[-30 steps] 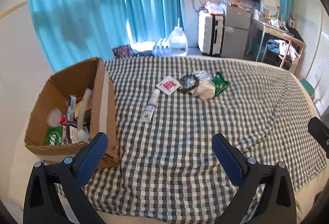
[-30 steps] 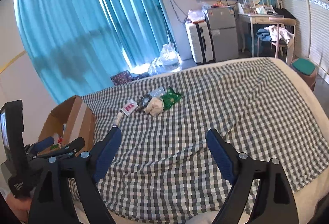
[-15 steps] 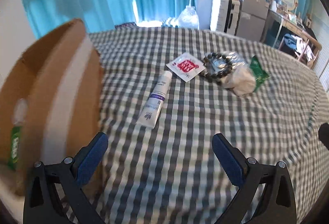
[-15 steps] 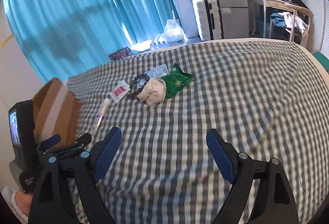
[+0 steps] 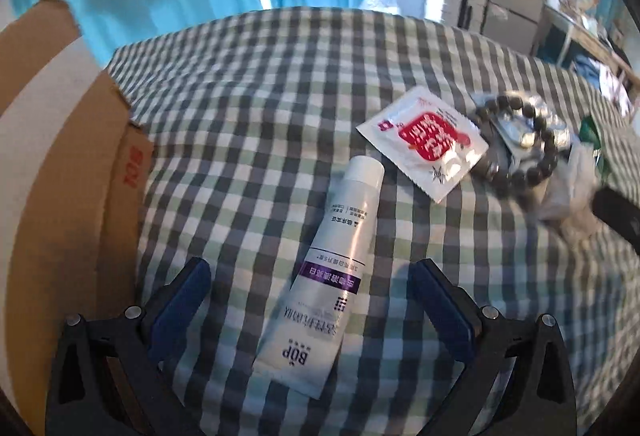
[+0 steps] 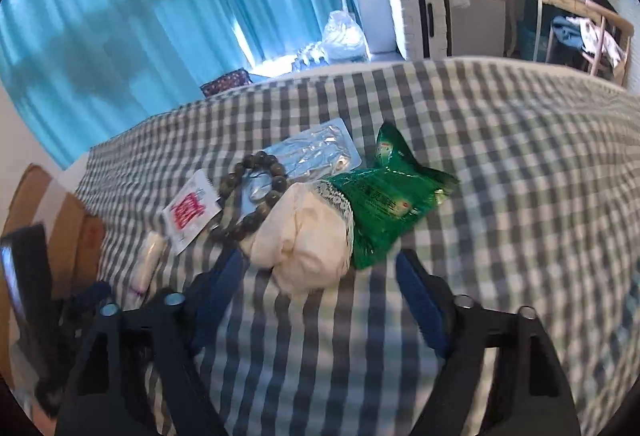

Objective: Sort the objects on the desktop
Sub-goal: 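Grasp the white toothpaste tube with the left tool while the right grasps the lace cloth, then carry the toothpaste tube and lace cloth into the cardboard box and release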

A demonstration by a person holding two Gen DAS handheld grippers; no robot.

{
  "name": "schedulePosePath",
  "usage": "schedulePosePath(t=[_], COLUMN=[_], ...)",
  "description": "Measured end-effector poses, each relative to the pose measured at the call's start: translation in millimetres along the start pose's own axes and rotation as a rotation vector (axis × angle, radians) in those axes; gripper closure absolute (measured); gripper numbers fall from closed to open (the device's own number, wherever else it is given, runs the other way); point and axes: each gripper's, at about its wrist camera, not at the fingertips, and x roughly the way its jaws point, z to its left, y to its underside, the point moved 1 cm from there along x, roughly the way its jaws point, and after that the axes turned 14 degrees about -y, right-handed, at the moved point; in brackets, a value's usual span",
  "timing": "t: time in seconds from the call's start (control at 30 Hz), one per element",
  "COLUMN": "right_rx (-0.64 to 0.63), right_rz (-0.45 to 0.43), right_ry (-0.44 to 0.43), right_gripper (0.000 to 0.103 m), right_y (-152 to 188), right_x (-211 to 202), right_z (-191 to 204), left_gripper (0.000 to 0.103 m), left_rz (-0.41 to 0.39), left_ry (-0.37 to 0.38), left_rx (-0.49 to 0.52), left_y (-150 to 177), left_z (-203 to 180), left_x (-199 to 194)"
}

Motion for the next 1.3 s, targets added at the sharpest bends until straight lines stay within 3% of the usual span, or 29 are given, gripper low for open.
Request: schedulePosePath(t=[0.07, 0.1, 0.13, 0.17, 0.2, 0.23, 0.3, 0.47, 0.7, 0.83, 0.97, 1.3], right_rx=[0.023, 0.033, 0.045, 0.049, 0.051, 0.049, 0.040, 0.031, 0.021, 0.002, -0.024, -0.075], right_rz=[0.025, 0.037, 0.037, 0.030, 0.023, 0.023, 0.026, 0.023, 0.020, 0.016, 0.009, -0.079], right_ry=[-0.006, -0.013, -0.027, -0.032, -0.042, -0.056, -0.066, -0.072, -0.063, -0.075, -0.100, -0.128], right_gripper=[0.052, 0.054, 0.056, 0.065, 0.073, 0.086, 0.091, 0.091, 0.091, 0.091, 0.091, 0.091], right_y=[-0.3, 0.6, 0.7, 0.0, 0.3, 1.3, 3.4, 19.0, 45.4, 55.7, 67.0, 80.9], right_x=[12.2, 15.6, 17.4, 15.9, 13.8, 10.8, 5.3, -22.1, -71.2, -98.7, -132.8, -223.4], right_z=[-6.5, -9.2, -11.3, -11.5, -11.2, -9.8, -5.6, 9.0, 24.3, 42.0, 66.8, 116.2], left_gripper=[0.014, 0.020, 0.037, 0.049, 0.077, 0.076, 0.076, 0.076, 0.076, 0.076, 0.076, 0.076], left_rz=[0.009, 0.016, 0.015, 0.008, -0.004, -0.013, -0.021, 0.032, 0.025, -0.008, -0.058, -0.154], left_ry=[0.053, 0.075, 0.084, 0.108, 0.120, 0.119, 0.099, 0.145, 0.174, 0.195, 0.206, 0.211], left_rx=[-0.001, -0.006, -0.008, 0.006, 0.026, 0.047, 0.089, 0.015, 0.001, 0.002, 0.009, -0.006], left_y=[3.1, 3.8, 5.1, 6.2, 6.7, 8.1, 11.1, 21.9, 46.0, 52.0, 30.5, 28.6], left_z=[1.2, 2.3, 2.7, 0.8, -1.7, -3.6, -9.5, -0.7, 20.1, 29.2, 30.8, 71.9], left_x=[1.1, 0.0, -1.4, -5.6, -9.8, -13.7, -19.3, -34.9, -86.7, -126.4, -155.7, -239.7])
